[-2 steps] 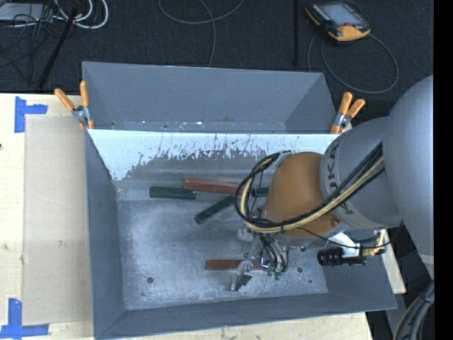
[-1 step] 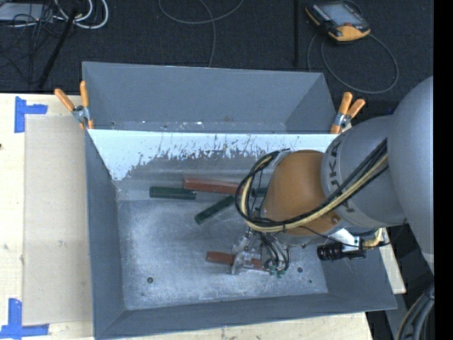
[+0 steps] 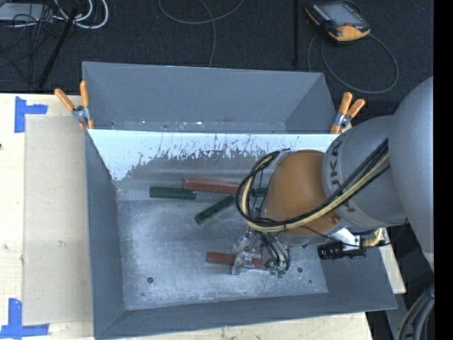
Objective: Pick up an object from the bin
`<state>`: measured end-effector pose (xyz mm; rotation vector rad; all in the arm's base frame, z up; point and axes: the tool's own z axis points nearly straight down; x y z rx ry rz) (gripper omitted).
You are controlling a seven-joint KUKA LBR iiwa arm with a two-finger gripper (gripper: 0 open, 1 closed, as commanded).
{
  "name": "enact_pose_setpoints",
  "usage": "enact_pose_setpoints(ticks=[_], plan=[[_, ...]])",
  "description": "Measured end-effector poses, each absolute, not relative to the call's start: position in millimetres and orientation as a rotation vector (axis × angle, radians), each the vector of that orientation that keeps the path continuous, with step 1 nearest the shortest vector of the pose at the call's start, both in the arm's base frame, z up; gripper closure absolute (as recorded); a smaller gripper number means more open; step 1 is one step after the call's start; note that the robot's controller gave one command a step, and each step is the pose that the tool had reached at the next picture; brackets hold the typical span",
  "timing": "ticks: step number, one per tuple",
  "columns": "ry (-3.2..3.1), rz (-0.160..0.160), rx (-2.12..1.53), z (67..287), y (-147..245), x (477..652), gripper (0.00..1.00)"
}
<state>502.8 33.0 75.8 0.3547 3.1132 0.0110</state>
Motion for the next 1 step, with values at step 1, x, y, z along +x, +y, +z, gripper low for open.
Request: enact_pose_setpoints(ticks=[1], plan=[[3.118,0.008,0.348,78.8,32.8,502.3,1.00]])
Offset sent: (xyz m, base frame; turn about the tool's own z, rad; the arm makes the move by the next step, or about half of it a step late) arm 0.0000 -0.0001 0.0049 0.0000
